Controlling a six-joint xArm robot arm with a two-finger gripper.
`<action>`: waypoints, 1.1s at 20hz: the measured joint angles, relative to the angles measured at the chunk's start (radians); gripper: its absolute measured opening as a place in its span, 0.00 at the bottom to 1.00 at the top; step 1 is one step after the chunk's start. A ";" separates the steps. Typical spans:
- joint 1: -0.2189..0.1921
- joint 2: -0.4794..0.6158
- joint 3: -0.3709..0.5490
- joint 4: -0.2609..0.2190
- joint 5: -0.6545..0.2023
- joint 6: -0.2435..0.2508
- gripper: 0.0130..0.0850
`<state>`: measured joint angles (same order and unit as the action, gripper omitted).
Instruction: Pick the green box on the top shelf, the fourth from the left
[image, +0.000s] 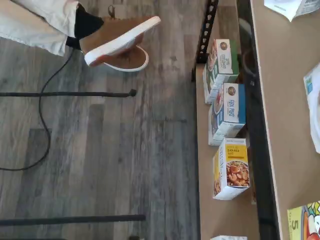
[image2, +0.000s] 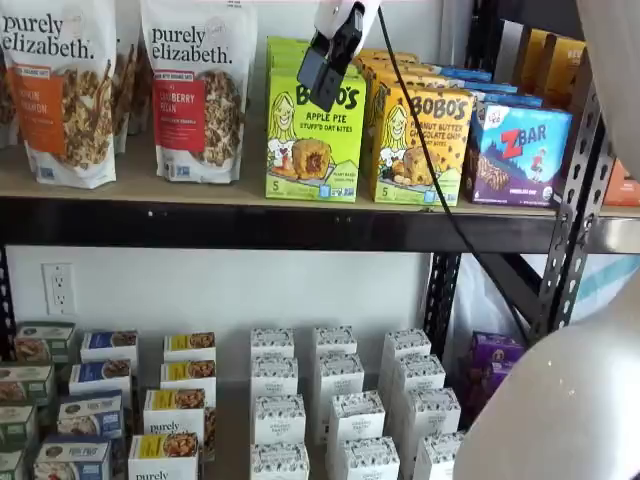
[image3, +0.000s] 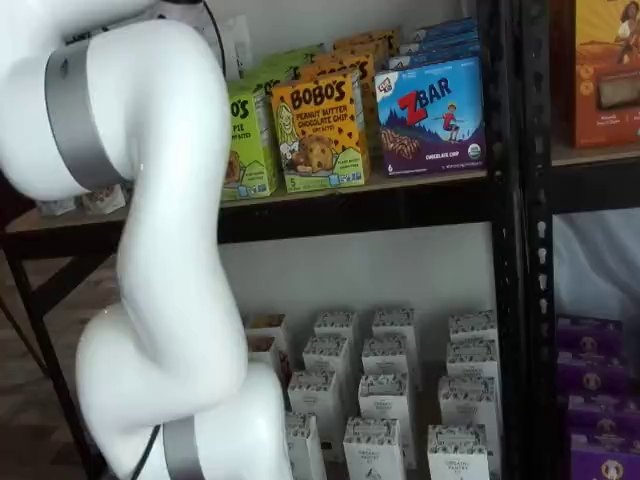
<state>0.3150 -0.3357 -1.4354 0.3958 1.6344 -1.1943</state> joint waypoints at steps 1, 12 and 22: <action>-0.002 -0.004 0.005 0.002 -0.004 -0.002 1.00; -0.017 -0.083 0.089 0.014 -0.104 -0.016 1.00; 0.007 -0.121 0.182 0.014 -0.321 -0.006 1.00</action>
<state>0.3220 -0.4571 -1.2539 0.4101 1.3136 -1.2007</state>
